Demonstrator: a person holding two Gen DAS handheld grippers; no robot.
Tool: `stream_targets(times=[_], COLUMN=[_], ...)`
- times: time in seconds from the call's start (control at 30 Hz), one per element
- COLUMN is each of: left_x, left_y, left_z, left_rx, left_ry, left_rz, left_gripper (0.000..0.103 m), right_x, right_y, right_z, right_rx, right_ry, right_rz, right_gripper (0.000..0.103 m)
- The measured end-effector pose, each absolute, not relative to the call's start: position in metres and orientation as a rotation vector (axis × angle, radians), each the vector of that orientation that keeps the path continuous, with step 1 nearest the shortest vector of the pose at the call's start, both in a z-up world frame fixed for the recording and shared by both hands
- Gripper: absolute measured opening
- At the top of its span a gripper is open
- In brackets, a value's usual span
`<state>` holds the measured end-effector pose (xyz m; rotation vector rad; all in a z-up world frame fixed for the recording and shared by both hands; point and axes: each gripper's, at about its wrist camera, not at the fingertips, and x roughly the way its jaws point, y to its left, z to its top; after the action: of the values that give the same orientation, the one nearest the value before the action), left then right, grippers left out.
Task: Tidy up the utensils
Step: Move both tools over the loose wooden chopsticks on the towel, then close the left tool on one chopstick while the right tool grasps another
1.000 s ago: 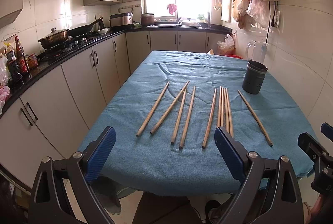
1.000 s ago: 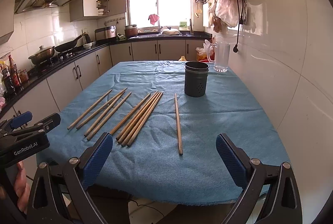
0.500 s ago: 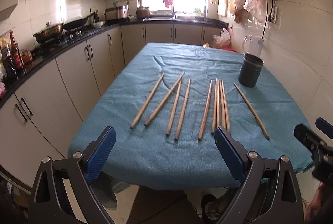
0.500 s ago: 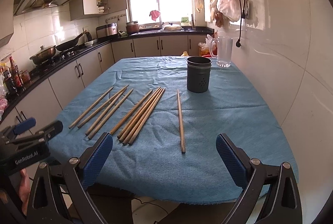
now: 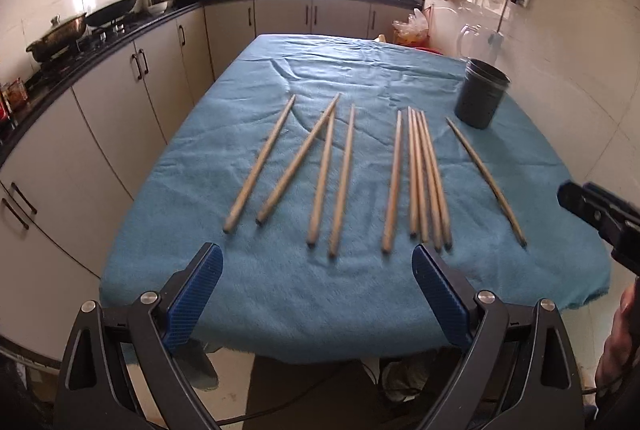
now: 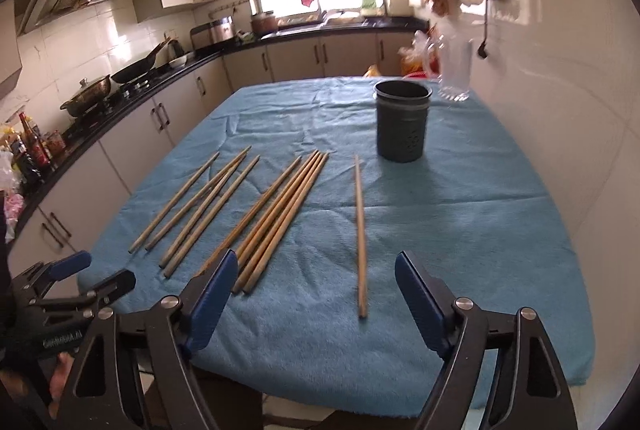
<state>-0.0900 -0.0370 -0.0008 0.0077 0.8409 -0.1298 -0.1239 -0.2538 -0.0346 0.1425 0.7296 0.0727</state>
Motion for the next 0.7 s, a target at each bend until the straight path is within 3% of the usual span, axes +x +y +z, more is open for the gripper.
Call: stream_targets(times=[0.2,0.3,0.33,0.37,0.5,0.57,0.7], left_x=[-0.04,-0.008,0.003,0.015,0.054,0.067,0.09], left_y=[-0.019,-0.01,-0.008,-0.006,0.0,-0.002,-0.006], left_z=[0.008,0.008,0.007,0.005,-0.008,-0.014,-0.024], left_rx=[0.063,0.068,0.066,0.073,0.053,0.062,0.077], left_ry=[0.873,0.917,0.931,0.956,1.051,1.078,1.12], left_rz=[-0.119,-0.125,-0.129,-0.124,-0.16,-0.173,-0.183], left_gripper=[0.095,0.092,0.083,0.074,0.061,0.045,0.042], right_x=[-0.072,-0.037,-0.026,-0.014,0.024,0.038,0.058], right_y=[-0.278,-0.291,-0.295,-0.297,-0.305,-0.307,-0.303], right_z=[-0.039,-0.046,-0.05,-0.054,-0.074,-0.082,-0.096], right_rx=[0.217,0.245,0.253,0.257,0.264,0.264,0.258], right_ry=[0.83,0.9,0.927,0.954,1.039,1.07,1.11], right_rz=[0.141,0.134,0.132,0.133,0.102,0.083,0.074], right_gripper=[0.073,0.062,0.051,0.048,0.045,0.04,0.038])
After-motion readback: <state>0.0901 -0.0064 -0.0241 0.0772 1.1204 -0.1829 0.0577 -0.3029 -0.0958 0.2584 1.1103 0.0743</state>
